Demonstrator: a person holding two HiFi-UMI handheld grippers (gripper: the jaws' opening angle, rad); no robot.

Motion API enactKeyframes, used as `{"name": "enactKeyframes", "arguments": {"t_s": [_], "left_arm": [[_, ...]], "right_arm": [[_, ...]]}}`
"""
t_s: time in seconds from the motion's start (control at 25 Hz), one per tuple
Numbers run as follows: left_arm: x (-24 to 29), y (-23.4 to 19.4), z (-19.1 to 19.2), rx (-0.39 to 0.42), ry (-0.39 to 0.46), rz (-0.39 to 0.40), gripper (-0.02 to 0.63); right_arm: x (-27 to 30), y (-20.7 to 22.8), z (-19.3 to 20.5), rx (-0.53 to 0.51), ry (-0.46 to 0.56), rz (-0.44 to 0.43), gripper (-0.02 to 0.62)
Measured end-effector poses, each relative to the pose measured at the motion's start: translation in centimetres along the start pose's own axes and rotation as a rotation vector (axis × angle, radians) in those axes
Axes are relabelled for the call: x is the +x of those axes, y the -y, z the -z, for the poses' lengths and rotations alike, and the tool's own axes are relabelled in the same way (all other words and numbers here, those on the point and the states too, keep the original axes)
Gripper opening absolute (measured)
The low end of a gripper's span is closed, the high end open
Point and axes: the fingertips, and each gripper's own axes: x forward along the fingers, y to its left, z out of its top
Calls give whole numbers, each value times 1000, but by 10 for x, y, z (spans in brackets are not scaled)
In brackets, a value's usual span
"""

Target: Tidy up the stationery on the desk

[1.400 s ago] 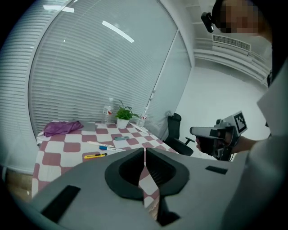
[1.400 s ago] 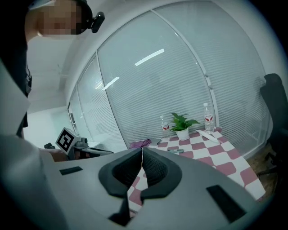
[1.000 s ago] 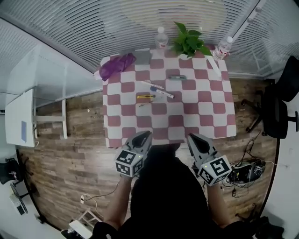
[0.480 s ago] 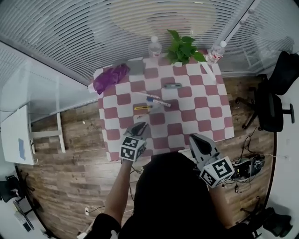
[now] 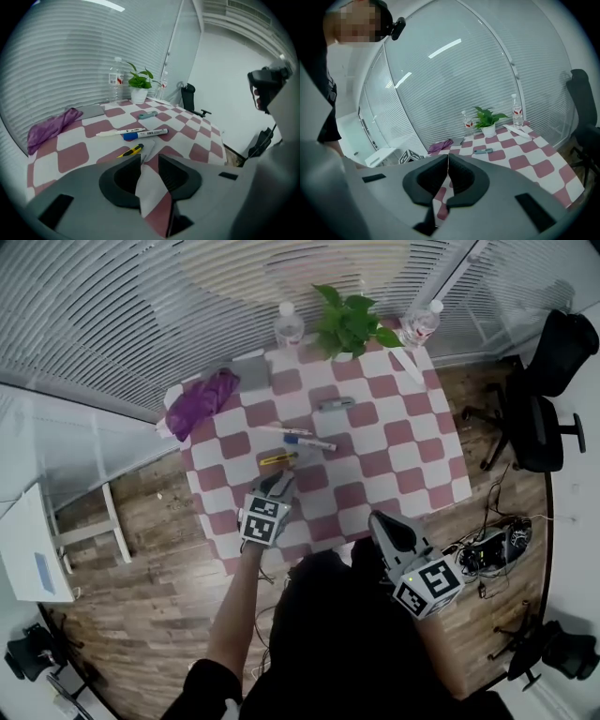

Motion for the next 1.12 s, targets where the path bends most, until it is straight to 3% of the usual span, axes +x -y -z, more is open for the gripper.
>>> {"name": "enactKeyframes", "arguments": {"t_s": [0.16,0.24,0.64,0.8,1.12], "left_arm": [[16,-12,14,239,-122,-92,117],[21,-11,16,280,-144,-91,117],[37,-13,25,244,-199,-77,117],[38,-9,27,229,-201,-67,80],[33,0,24,238,-188,-91,77]], "right_arm": [[-2,6,-6,1,8,30,23],[-6,11,-6,4,5,47,23],[-16,24,2,42,5,79,23],[-18,27,3,49,2,85,23],[-17,30,0,61,5,77,23]]}}
